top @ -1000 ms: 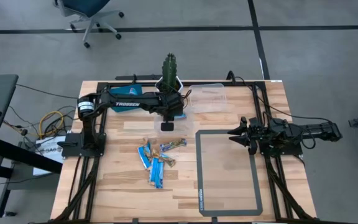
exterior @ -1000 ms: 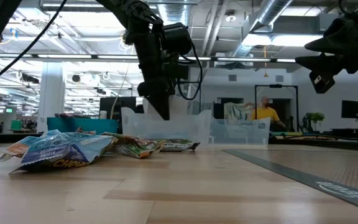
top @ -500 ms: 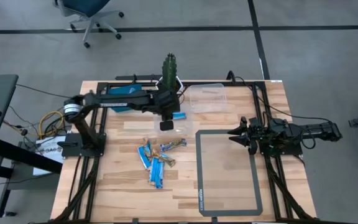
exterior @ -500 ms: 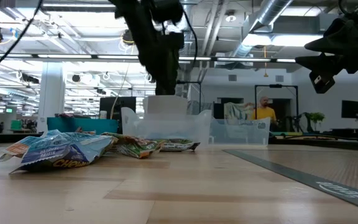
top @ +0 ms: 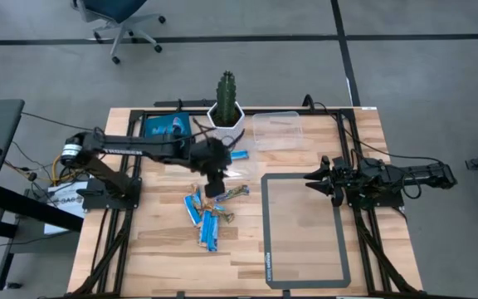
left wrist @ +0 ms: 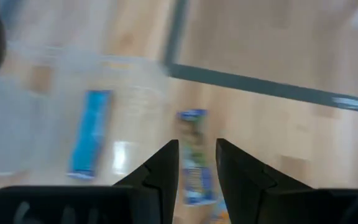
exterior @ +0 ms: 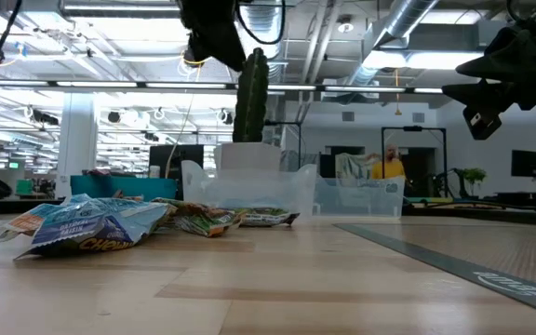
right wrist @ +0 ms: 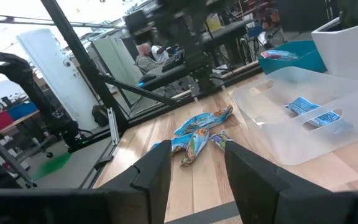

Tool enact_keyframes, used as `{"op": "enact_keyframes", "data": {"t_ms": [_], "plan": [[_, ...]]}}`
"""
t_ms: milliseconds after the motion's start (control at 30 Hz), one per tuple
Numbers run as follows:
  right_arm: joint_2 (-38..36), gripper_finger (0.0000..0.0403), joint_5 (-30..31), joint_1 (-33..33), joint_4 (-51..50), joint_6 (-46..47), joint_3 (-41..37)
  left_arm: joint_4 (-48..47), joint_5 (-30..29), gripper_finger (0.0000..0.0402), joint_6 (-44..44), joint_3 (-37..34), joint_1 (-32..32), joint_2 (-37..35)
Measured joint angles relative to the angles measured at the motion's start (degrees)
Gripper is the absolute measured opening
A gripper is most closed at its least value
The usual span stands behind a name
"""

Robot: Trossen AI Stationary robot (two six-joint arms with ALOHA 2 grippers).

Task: Pick and place Granola Bars by type
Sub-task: Put the blue granola bar into the bottom transparent bin

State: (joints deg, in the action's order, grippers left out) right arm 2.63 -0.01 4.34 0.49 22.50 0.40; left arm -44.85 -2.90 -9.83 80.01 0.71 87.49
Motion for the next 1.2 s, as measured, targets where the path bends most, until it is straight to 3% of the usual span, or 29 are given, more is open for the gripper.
{"op": "enact_keyframes", "data": {"t_ms": [100,567,767,1200], "plan": [[0.0,0.0142,0.0,0.0,0.0,0.0,0.0,0.08,2.93,0.01,-2.28,0.0,-2.57,0.04],[-0.02,0.0143,0.0,0.02,0.0,0.0,0.0,3.84,-0.23,0.0141,-5.8,-6.52,-8.13,4.07],[0.14,0.0142,0.05,0.0,0.29,0.0,-0.02,8.96,-1.26,0.0161,-7.95,-7.87,-7.95,8.11],[0.42,0.0142,0.01,0.0,0.18,0.0,-0.02,13.06,-1.5,0.0162,-9.77,-7.76,-3.65,17.57]]}}
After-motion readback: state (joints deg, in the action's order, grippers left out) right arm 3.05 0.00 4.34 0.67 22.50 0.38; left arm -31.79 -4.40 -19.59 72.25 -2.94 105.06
